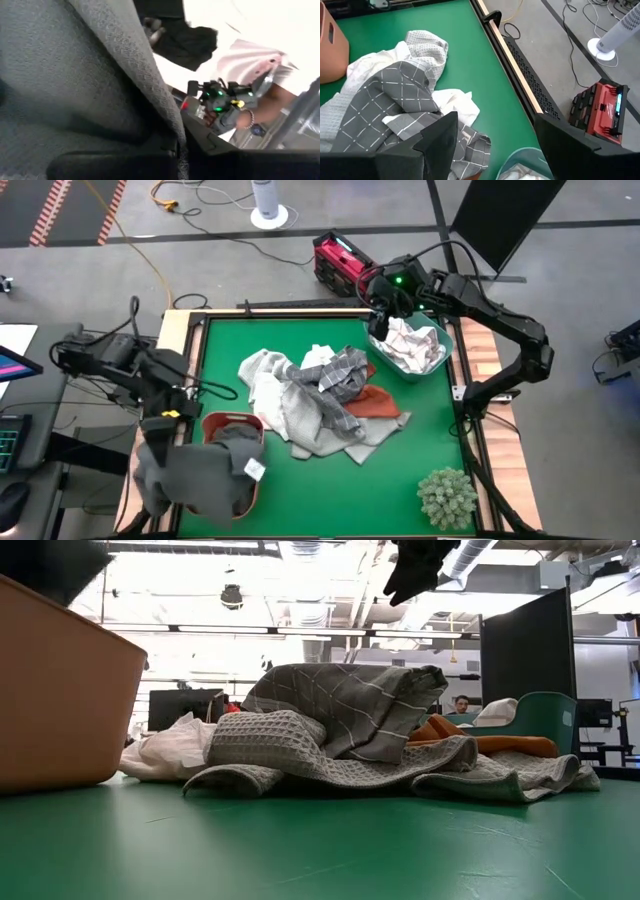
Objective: Sort towels by color in basket
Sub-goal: Put the gray towel into the orange bin
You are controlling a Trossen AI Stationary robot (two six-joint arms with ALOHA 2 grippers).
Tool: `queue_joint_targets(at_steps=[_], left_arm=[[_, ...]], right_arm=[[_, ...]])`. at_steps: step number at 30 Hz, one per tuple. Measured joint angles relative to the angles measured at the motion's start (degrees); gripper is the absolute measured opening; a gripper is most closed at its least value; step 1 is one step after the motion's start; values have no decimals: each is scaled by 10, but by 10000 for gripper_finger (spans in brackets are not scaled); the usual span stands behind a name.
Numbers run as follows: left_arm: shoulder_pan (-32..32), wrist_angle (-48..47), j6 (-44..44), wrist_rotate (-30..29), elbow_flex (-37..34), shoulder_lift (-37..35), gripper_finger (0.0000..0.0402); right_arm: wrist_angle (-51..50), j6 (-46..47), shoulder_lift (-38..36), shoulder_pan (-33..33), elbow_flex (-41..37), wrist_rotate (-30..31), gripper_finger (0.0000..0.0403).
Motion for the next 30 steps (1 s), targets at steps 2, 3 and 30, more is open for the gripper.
queue_joint_targets(at_steps=[2, 3, 30], left_arm=[[-15, -23, 8, -16, 3, -7, 1], [-22, -36, 19, -30, 4, -10, 1], [5, 167, -13, -496, -327, 132, 0]], right_arm=[[1, 2, 0, 0, 0, 0, 290], [2, 2, 0, 0, 0, 0, 290], [-17, -3, 0, 2, 0, 0, 290]])
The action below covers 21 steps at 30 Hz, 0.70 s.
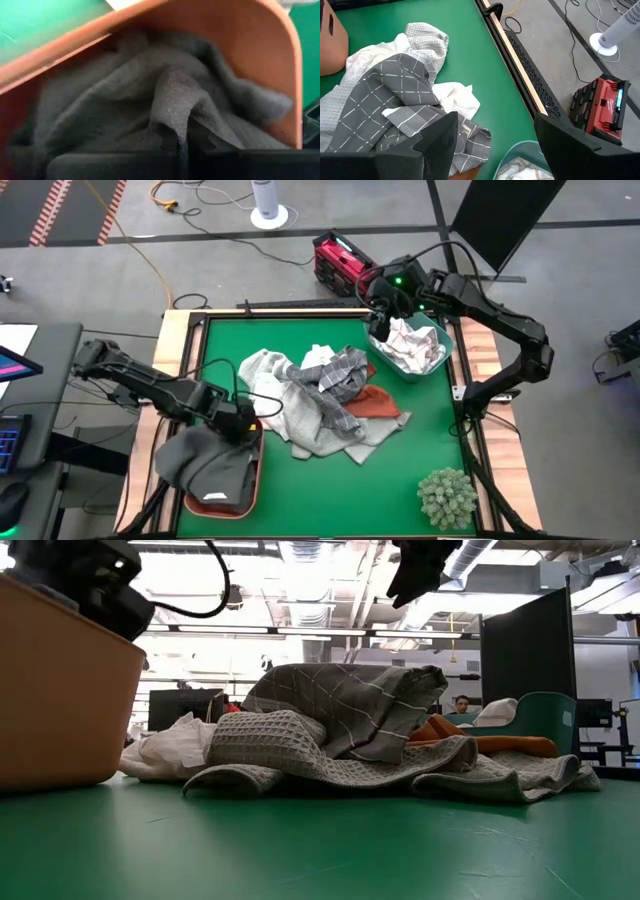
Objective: Sort towels by color in basket
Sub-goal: Put the gray towel into the orange bin
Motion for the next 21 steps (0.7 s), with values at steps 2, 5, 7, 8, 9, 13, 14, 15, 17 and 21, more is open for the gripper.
queue_joint_targets(at_steps=[2, 5, 7, 8, 9, 13, 14, 15, 17, 21], left_arm=[[0, 45, -29, 16, -20, -1, 0], [0, 88, -56, 19, -29, 2, 12], [0, 115, -52, 29, -28, 2, 32], [0, 122, -53, 32, -28, 2, 45], [0, 126, -55, 34, -28, 1, 60], [8, 129, -57, 40, -19, -7, 127], [12, 130, -56, 40, -18, -11, 145], [15, 128, -55, 40, -16, -13, 163], [27, 122, -42, 48, -10, -24, 197], [52, 77, -17, 53, 22, -72, 242]], right_arm=[[-2, -2, 0, 0, 0, 0, 290], [-9, -2, 0, 0, 0, -1, 290], [-15, -3, 0, 0, 0, -2, 290], [-14, -3, 0, 0, 0, -2, 290], [-13, -3, 0, 0, 0, -2, 290], [-12, -4, 0, 0, 0, -2, 290], [-11, -4, 0, 0, 0, -2, 290], [-11, -4, 0, 0, 0, -2, 290], [-11, -4, 0, 0, 0, -2, 290], [-11, -5, 0, 0, 0, -2, 290]])
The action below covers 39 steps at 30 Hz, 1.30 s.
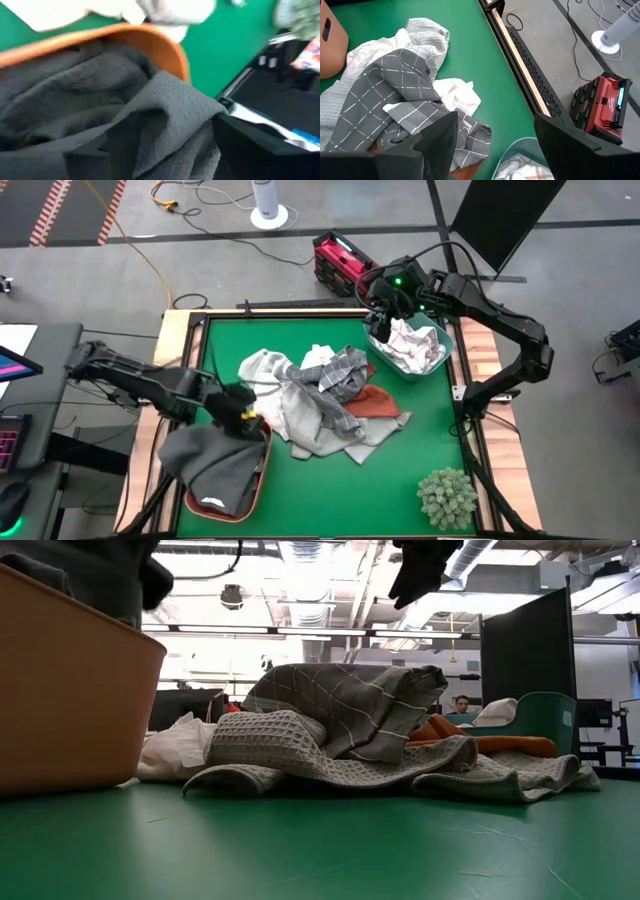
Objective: Sort towels by color in basket
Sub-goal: Put the gray towel into the orange bin
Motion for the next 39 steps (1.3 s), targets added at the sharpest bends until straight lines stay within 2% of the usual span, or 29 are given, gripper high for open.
queue_joint_targets(at_steps=[4, 7, 11, 16, 18, 22, 25, 28, 32, 39], left_arm=[[17, -121, 26, -11, 64, -50, 246], [21, -254, 53, -2, 127, -68, 236], [13, -431, 110, 64, 201, -58, 219], [-18, -557, 254, 138, 238, -10, 201], [-41, -557, 305, 151, 219, 7, 195], [-67, -558, 352, 157, 187, 41, 192], [-87, -550, 387, 186, 179, 53, 192], [-113, -556, 426, 184, 173, 61, 192], [-154, -555, 404, 151, 130, 61, 192], [-207, -541, 387, 201, 31, 61, 190]], right_arm=[[4, 0, 0, 0, 0, 0, 290], [4, 2, 0, 0, 0, 0, 290], [4, 2, 0, 1, 0, 0, 290], [15, 7, -1, 1, -12, -1, 290], [23, 15, -1, 1, -27, -1, 290], [24, 36, 0, 3, -64, -18, 290], [21, 36, -1, 9, -83, -21, 290], [24, 24, -2, 14, -84, -22, 290], [34, -14, -14, 27, -84, -21, 290], [51, -24, -19, 46, -83, -22, 290]])
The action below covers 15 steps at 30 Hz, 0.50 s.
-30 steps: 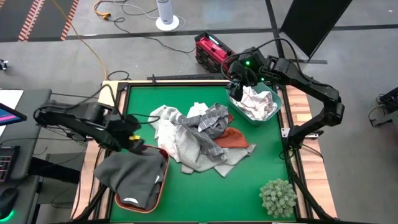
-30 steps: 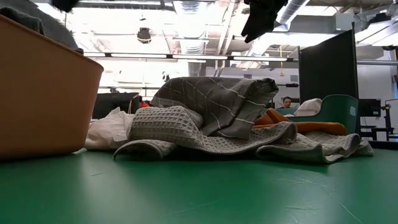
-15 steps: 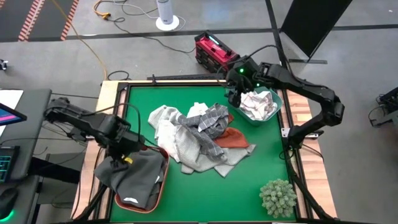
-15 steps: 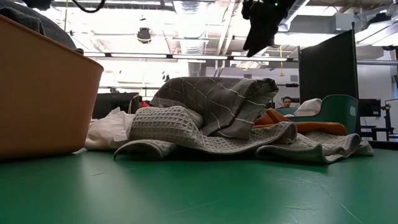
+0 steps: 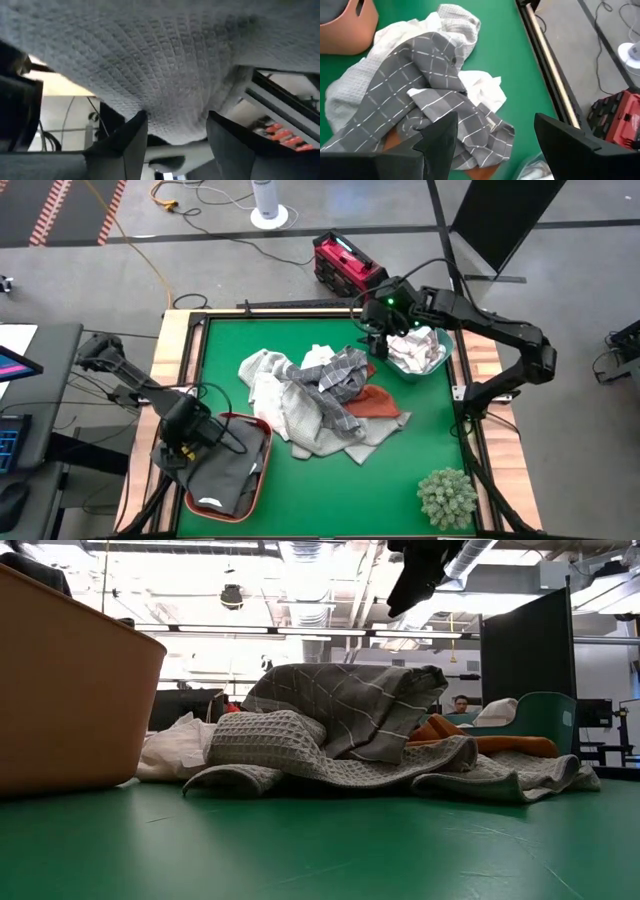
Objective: Sort towels by color in basket
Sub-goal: Put the gray towel into the orange bin
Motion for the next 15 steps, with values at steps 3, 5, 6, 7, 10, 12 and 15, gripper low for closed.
queue_joint_targets(at_steps=[3, 5, 6, 7, 10, 12, 15], left_arm=[[-9, 43, 11, -31, -7, 0, 162], [-9, 71, 8, -51, -7, 0, 111], [-9, 87, 0, -56, -7, -2, 75], [-8, 105, -11, -59, -8, -6, 40], [-8, 146, -71, -77, -6, -35, 7], [-8, 151, -115, -99, 11, -65, 3], [-8, 201, -176, -172, 53, -128, 2]], right_arm=[[7, 0, -1, -3, 0, 0, 290], [10, 0, -1, -8, 0, 0, 290], [10, 2, -1, -11, 0, 0, 290], [11, 4, -1, -14, 0, 0, 290], [12, 11, -1, -22, 0, 0, 290], [13, 10, -1, -26, 0, 0, 290], [13, 1, -1, -33, 0, 0, 290]])
